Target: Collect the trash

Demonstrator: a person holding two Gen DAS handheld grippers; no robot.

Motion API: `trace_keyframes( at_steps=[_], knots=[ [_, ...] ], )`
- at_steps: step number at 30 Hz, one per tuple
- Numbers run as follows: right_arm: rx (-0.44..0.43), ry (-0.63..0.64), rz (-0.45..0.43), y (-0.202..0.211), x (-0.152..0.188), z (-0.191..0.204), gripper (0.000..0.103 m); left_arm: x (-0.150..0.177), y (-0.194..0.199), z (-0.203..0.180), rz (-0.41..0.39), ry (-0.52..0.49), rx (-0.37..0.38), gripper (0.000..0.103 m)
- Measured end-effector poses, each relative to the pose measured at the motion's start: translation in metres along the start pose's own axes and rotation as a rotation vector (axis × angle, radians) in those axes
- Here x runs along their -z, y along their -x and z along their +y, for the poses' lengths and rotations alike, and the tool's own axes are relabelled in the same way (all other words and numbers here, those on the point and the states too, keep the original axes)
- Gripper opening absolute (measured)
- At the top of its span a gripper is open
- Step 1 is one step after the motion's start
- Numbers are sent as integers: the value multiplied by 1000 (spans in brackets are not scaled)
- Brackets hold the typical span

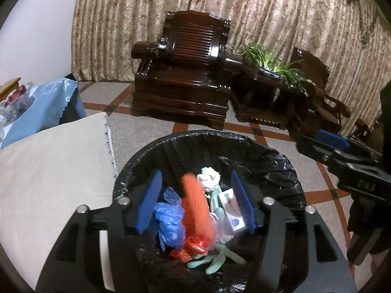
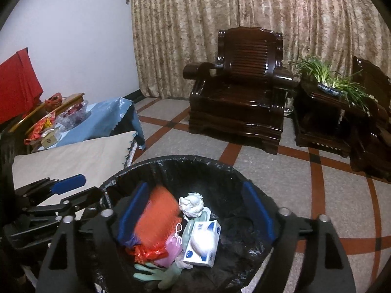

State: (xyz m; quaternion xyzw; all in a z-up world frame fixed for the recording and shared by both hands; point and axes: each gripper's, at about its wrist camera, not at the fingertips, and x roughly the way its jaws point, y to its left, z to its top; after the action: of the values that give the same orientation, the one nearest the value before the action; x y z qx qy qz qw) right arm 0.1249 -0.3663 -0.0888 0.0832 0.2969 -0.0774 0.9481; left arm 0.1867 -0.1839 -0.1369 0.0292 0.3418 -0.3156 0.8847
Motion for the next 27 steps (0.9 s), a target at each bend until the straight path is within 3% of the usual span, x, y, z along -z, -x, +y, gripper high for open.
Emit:
trace_keyframes(
  at_steps=[3, 5, 9, 27],
  knots=[
    [3, 2, -12, 4, -2, 1, 97, -1, 8, 7, -13, 10, -21, 70],
    [-5, 1, -8, 7, -3, 3, 97, -2, 16, 12, -27, 17, -48, 81],
    [-32, 6, -8, 16, -5, 11, 97, -6, 39, 24, -49, 42, -91, 90],
    [-142, 60, -9, 75, -1, 73, 97, 6, 136, 38, -63, 116, -215, 94]
  ],
)
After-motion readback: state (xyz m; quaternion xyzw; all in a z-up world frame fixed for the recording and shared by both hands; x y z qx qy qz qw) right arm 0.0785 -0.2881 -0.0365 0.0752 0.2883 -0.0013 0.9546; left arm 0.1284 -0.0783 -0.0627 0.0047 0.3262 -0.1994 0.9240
